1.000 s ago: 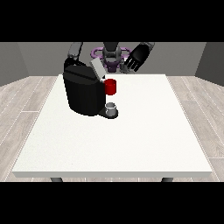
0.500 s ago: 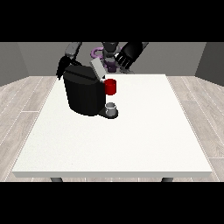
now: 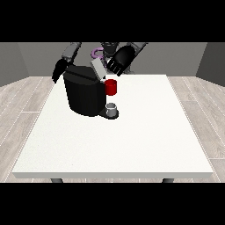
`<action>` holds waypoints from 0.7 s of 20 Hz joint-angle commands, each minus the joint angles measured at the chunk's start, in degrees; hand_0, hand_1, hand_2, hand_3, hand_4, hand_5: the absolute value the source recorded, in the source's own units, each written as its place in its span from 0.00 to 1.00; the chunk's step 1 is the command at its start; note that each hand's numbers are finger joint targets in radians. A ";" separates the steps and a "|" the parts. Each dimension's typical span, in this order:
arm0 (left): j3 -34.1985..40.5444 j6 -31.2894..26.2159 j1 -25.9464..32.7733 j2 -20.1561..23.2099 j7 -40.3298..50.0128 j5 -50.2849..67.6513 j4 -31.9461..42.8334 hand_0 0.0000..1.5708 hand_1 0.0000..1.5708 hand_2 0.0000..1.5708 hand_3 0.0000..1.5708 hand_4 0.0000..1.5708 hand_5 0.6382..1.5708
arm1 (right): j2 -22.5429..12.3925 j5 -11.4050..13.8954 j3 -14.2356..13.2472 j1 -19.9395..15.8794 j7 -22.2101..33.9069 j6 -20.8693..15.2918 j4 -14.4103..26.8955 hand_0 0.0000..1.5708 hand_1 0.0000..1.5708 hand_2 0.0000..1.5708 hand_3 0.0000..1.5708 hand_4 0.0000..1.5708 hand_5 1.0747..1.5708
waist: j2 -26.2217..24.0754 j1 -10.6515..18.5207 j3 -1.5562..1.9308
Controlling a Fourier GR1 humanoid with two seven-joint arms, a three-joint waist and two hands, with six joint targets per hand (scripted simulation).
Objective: Insert the coffee pod into the coffee machine and close the lid
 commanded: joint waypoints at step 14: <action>-1.03 0.65 -0.64 -2.26 -1.66 -1.24 2.64 0.76 0.76 0.79 0.77 0.28 1.00 | -1.78 -0.79 -2.70 -4.13 2.99 -0.49 1.29 0.00 0.00 0.00 0.00 0.02 1.00 | 2.08 1.51 -0.01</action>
